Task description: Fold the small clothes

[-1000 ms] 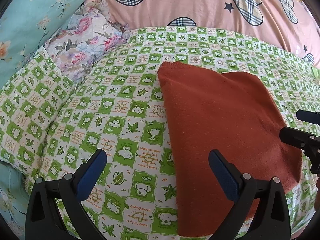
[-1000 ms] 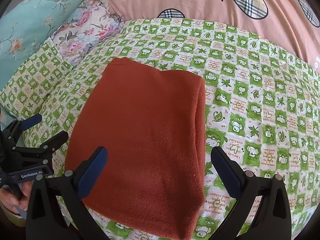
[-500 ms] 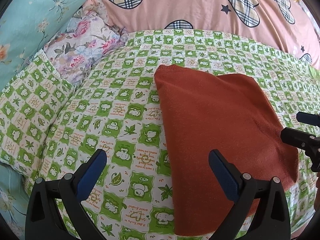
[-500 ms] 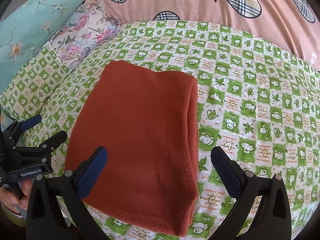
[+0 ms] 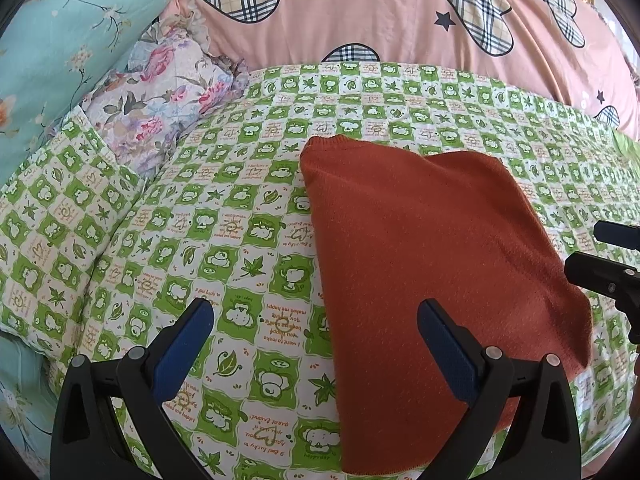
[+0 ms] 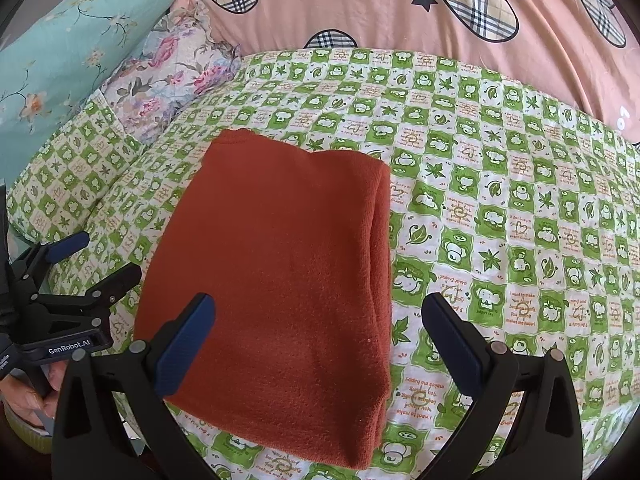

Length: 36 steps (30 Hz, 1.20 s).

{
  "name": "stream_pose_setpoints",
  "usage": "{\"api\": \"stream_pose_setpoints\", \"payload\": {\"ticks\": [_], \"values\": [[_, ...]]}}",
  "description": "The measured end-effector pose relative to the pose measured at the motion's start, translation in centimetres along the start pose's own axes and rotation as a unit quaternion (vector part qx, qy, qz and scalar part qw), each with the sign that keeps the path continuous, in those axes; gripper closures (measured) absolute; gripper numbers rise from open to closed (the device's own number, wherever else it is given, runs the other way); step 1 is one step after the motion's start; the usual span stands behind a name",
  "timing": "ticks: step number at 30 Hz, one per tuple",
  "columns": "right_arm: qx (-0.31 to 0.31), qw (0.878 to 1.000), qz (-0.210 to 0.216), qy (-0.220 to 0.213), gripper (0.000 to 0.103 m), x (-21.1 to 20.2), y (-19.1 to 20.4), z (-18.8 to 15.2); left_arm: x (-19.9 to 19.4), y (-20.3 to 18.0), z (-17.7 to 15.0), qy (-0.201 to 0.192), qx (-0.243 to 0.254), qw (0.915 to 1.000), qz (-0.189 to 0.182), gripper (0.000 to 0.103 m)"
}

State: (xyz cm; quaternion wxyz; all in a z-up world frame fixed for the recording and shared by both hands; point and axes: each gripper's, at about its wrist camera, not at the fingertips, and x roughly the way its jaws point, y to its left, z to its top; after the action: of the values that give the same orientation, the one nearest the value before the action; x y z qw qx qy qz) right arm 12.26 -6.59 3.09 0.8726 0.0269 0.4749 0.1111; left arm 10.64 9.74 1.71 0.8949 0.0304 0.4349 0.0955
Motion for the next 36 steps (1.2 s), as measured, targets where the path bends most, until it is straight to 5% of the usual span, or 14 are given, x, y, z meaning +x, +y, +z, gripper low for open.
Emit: {"api": "stream_pose_setpoints", "payload": {"ticks": [36], "values": [[0.007, 1.0, 0.003, -0.001, 0.0, -0.05, 0.12, 0.45, -0.19, -0.34, 0.67, -0.007, 0.006, 1.0, -0.002, 0.001]]}}
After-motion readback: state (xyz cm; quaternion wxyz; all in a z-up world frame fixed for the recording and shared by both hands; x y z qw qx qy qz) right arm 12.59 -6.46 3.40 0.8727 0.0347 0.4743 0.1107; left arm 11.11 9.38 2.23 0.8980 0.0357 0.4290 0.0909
